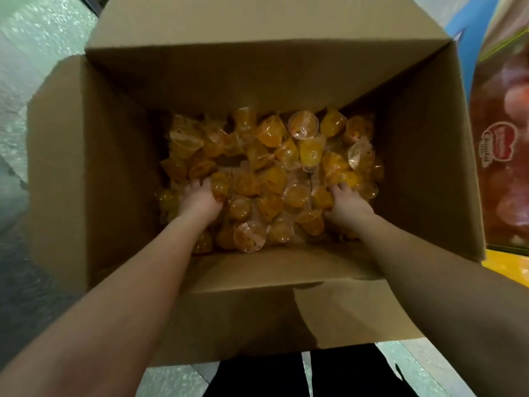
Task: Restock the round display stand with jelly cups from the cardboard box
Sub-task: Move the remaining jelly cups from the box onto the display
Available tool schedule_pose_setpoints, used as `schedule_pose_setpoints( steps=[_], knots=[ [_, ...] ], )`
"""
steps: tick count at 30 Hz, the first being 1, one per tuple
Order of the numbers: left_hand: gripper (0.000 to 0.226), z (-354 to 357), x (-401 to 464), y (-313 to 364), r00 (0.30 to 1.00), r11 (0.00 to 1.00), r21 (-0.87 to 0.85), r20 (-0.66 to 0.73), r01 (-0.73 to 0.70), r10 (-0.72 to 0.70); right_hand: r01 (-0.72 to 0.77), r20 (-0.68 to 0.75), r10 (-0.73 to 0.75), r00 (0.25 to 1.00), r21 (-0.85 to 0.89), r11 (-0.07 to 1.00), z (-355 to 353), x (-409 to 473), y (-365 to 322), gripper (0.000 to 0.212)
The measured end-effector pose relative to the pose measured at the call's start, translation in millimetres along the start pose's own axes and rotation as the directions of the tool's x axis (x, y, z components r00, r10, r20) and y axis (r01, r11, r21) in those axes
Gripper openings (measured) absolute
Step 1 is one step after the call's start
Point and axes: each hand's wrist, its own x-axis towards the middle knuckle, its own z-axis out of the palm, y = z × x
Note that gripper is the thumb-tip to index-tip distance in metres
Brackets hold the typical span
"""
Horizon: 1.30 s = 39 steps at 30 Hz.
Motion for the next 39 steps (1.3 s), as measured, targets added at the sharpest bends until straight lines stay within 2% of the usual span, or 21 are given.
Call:
schedule_pose_setpoints(
  steps=[4, 8, 10, 14, 20, 24, 25, 27, 29, 31, 32, 33, 35, 37, 39],
  knots=[
    [0.074, 4, 20, 6, 0.998, 0.999, 0.054, 0.056, 0.004, -0.007, -0.041, -0.078, 0.034, 0.996, -0.089, 0.995, 4, 15, -2, 0.075],
    [0.071, 13, 32, 6, 0.999, 0.998, 0.064, 0.041, -0.003, 0.0, -0.068, -0.015, 0.067, 0.998, -0.282, 0.957, -2, 29, -8, 0.07],
    [0.072, 17, 38, 4, 1.0, 0.997, 0.082, 0.024, -0.001, -0.001, -0.078, 0.02, 0.092, 0.996, -0.371, 0.925, -2, 34, -15, 0.075],
    [0.072, 22, 44, 4, 1.0, 0.997, 0.073, 0.017, -0.006, 0.005, -0.076, 0.008, 0.093, 0.996, -0.509, 0.857, 4, 38, -24, 0.08],
    [0.065, 15, 45, 3, 1.0, 1.0, 0.027, -0.024, 0.013, -0.012, -0.052, 0.006, 0.066, 0.998, -0.549, 0.834, 2, 34, -24, 0.074],
    [0.062, 4, 35, 7, 0.998, 0.998, -0.042, -0.044, 0.051, -0.053, -0.052, 0.012, 0.066, 0.998, -0.485, 0.873, -8, 27, -22, 0.069],
    [0.062, 1, 31, 7, 0.996, 0.994, -0.09, -0.052, 0.065, -0.07, -0.045, 0.001, 0.051, 0.999, -0.463, 0.885, -9, 25, -19, 0.068],
    [0.063, -7, 21, 5, 0.994, 0.949, -0.307, -0.06, 0.069, -0.092, -0.044, -0.024, 0.038, 0.999, -0.39, 0.92, -12, 18, -12, 0.064],
    [0.063, -19, -1, 5, 0.993, 0.821, -0.568, -0.051, 0.055, -0.102, -0.072, -0.032, 0.067, 0.997, -0.225, 0.972, -18, 10, -5, 0.061],
    [0.06, -33, -29, 10, 0.993, 0.682, -0.726, 0.012, 0.089, -0.117, -0.076, 0.004, 0.076, 0.997, 0.062, 0.995, -30, -4, 7, 0.065],
    [0.059, -40, -44, 15, 0.99, 0.596, -0.792, 0.073, 0.13, -0.12, -0.068, 0.031, 0.062, 0.998, 0.22, 0.973, -36, -14, 14, 0.068],
    [0.058, -46, -59, 20, 0.983, 0.497, -0.848, 0.148, 0.183, -0.109, -0.052, 0.057, 0.033, 0.998, 0.38, 0.923, -42, -26, 24, 0.071],
    [0.056, -56, -92, 34, 0.958, 0.318, -0.906, 0.283, 0.28, -0.037, -0.011, 0.083, -0.061, 0.995, 0.676, 0.737, -53, -57, 40, 0.072],
    [0.059, -61, -123, 52, 0.937, 0.268, -0.907, 0.347, 0.326, 0.034, -0.024, 0.095, -0.147, 0.985, 0.905, 0.425, -57, -90, 53, 0.076],
    [0.063, -63, -152, 73, 0.919, 0.274, -0.896, 0.385, 0.349, 0.088, -0.053, 0.074, -0.242, 0.967, 0.994, 0.091, -57, -118, 66, 0.085]
  ],
)
